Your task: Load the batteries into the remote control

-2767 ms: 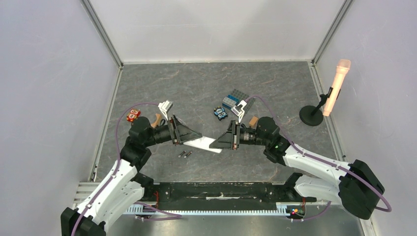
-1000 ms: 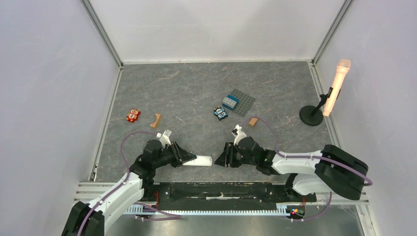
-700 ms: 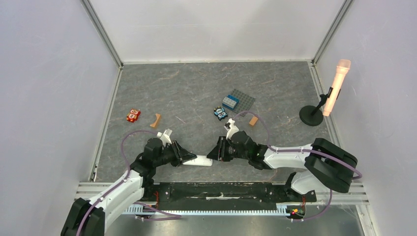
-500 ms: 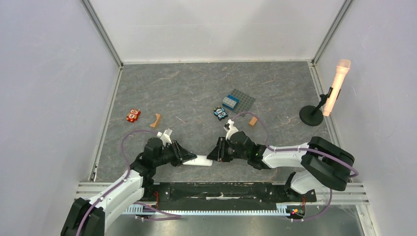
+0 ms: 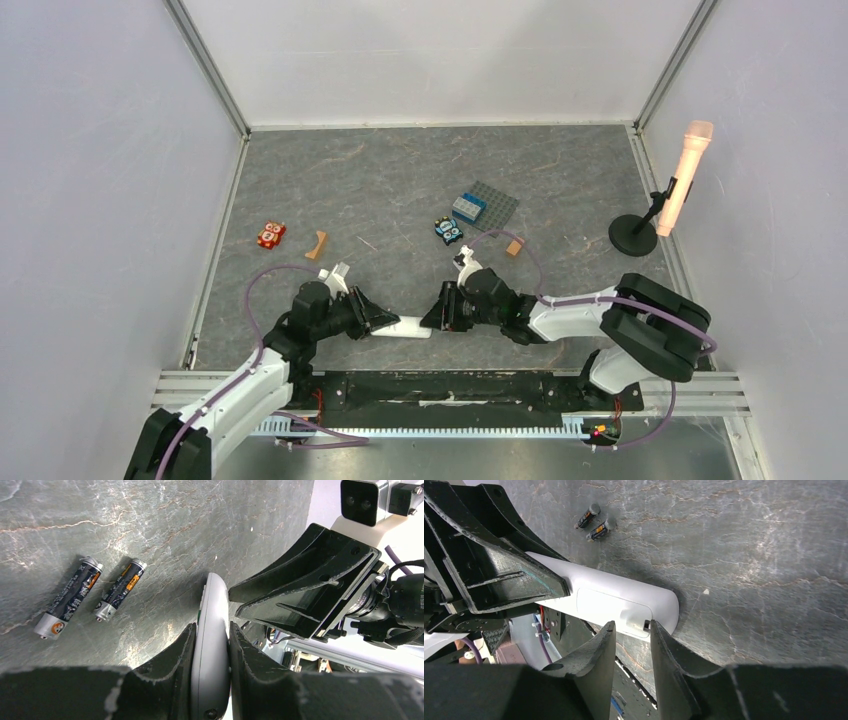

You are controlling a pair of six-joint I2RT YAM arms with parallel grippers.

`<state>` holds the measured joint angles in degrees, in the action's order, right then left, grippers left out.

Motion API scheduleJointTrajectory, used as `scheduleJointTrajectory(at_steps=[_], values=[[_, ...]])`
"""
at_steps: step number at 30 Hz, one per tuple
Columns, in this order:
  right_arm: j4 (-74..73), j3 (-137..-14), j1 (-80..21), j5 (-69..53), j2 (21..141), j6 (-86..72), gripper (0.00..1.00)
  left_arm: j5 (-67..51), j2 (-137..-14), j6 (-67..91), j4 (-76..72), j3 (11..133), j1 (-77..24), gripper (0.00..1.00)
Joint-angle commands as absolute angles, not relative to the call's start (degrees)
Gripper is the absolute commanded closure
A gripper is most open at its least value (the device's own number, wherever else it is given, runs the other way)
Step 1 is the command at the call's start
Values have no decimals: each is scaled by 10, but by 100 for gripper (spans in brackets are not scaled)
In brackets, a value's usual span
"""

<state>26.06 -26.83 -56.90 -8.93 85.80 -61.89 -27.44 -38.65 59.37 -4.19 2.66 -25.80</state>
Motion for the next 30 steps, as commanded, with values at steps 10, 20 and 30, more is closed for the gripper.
scheduleJointTrajectory(at_steps=[10,20,30], values=[[334,-265,-570,-114,889,-638,68,-239,-403,539,14,3,-259,98],[623,-167,-570,-174,931,-767,73,-241,-415,542,3,2,-260,98],[740,-178,-570,-203,981,-810,76,-235,-415,543,3,1,-260,98]])
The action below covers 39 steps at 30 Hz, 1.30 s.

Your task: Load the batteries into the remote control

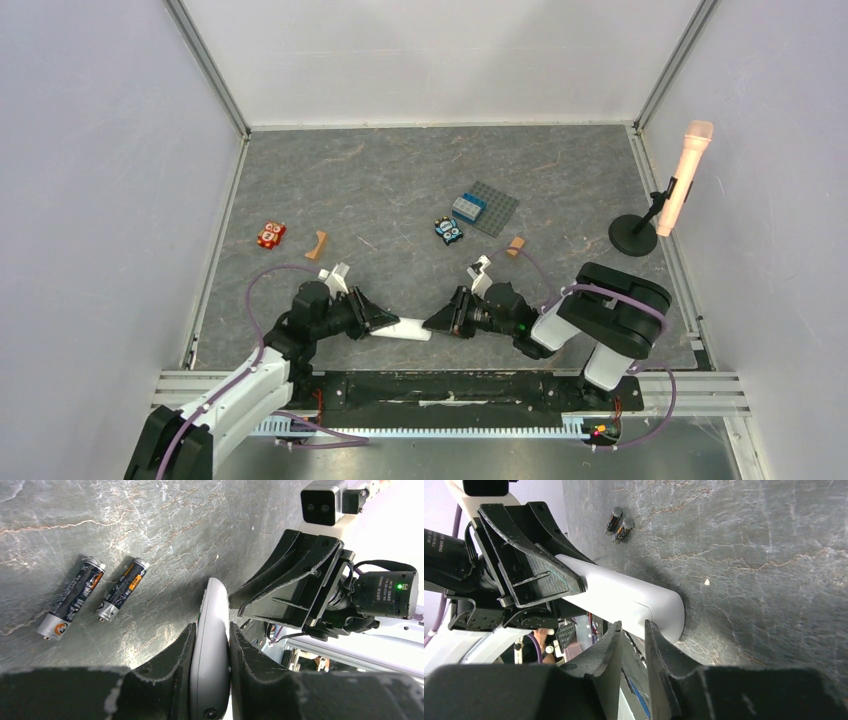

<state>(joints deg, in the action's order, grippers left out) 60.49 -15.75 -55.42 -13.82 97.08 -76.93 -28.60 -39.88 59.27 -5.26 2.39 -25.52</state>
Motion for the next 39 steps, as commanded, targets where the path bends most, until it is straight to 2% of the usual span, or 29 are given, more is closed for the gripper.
scheduleJointTrajectory(at_steps=[1,18,24,28,31,36,39], values=[[744,-180,-570,-206,982,-812,76,-233,-415,543,3,1,-260,98],[864,-177,-551,-215,955,-845,77,-168,-407,526,69,20,-260,98],[857,-161,-535,-207,945,-850,76,-158,-410,526,75,26,-260,98],[753,-141,-505,-178,903,-811,75,-159,-410,526,76,30,-259,98],[631,-129,-478,-120,839,-760,68,-160,-407,525,81,32,-259,98],[323,-207,-465,42,736,-607,53,-159,-399,523,89,40,-259,98],[226,-262,-462,50,733,-548,50,-161,-398,520,90,47,-259,98]])
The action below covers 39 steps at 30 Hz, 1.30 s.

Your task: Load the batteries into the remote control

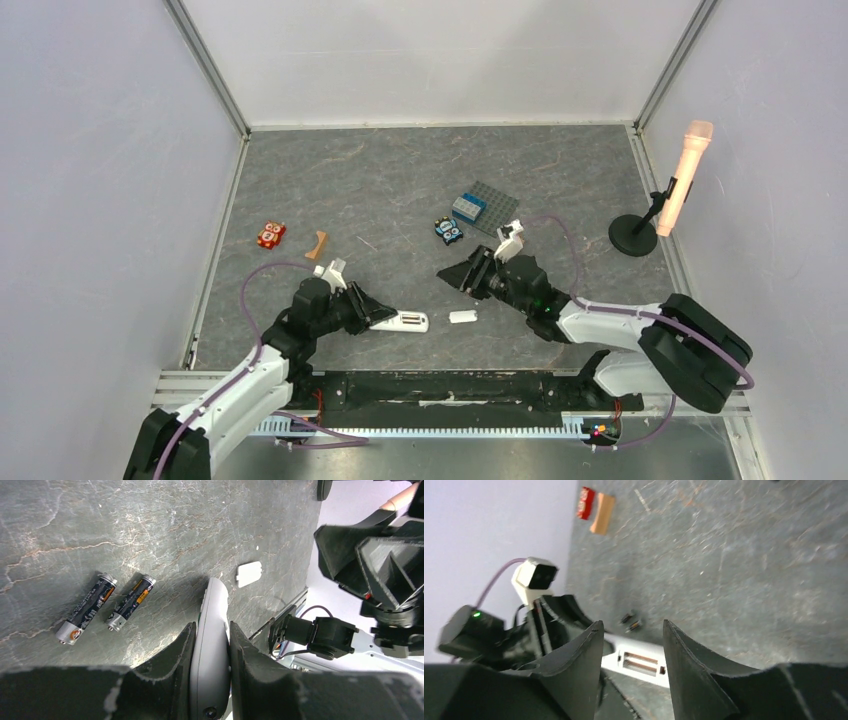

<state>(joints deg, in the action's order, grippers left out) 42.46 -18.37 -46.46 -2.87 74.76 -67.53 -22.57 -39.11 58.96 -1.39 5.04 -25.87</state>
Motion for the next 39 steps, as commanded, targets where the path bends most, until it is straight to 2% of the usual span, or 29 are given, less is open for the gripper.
scheduleJointTrajectory(at_steps=[1,7,10,13,16,20,23,28,34,39], values=[[204,-275,-462,44,735,-536,49,-163,-398,519,90,50,-259,98],[157,-294,-462,-74,718,-419,46,-196,-397,470,94,90,-260,98],[156,-283,-462,-149,676,-337,38,-235,-392,479,49,93,-260,98],[151,-272,-463,-210,631,-294,22,-266,-370,485,19,99,-260,98],[143,-274,-462,-259,602,-287,14,-293,-337,495,6,112,-261,98],[122,-282,-462,-275,584,-308,12,-321,-304,498,21,151,-260,98],[107,-293,-462,-231,569,-412,11,-366,-306,492,29,185,-261,98],[192,-270,-463,-271,547,-529,10,-450,-328,474,27,228,-260,98],[186,-284,-466,-312,531,-503,9,-517,-355,464,17,266,-260,98],[176,-307,-475,-380,533,-458,14,-563,-374,463,4,275,-264,98]])
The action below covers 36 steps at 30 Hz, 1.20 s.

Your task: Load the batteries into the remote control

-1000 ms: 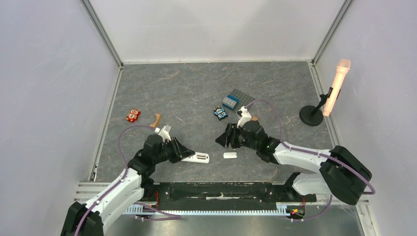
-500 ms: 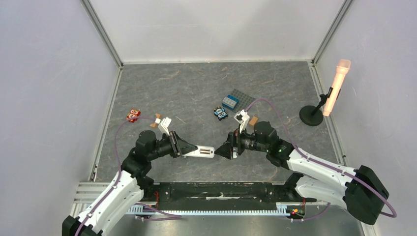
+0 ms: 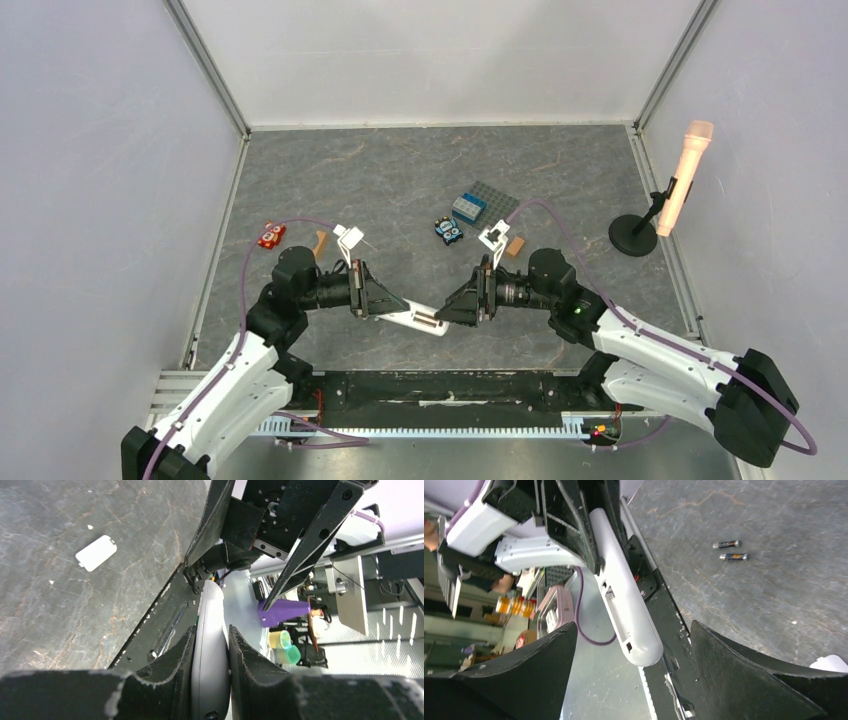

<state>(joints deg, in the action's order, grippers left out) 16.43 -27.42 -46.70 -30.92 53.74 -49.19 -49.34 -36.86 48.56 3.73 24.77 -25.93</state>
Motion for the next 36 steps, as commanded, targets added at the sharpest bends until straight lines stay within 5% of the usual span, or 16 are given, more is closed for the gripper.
scheduleJointTrajectory(at_steps=[1,17,23,27,30,33,36], values=[[160,-316,-476,-390,534,-445,15,-570,-375,465,3,274,-266,98],[53,-381,-553,-438,598,-332,27,-622,-384,450,-28,288,-279,98],[86,-375,-555,-406,592,-370,66,-615,-390,444,-28,288,-281,98],[119,-370,-555,-414,595,-413,82,-588,-389,460,-39,290,-281,71],[160,-358,-555,-410,594,-448,87,-557,-384,491,-64,290,-281,42],[187,-355,-554,-374,594,-483,90,-486,-371,537,-82,287,-281,31],[258,-330,-555,-337,596,-548,89,-407,-349,600,-135,258,-281,30]])
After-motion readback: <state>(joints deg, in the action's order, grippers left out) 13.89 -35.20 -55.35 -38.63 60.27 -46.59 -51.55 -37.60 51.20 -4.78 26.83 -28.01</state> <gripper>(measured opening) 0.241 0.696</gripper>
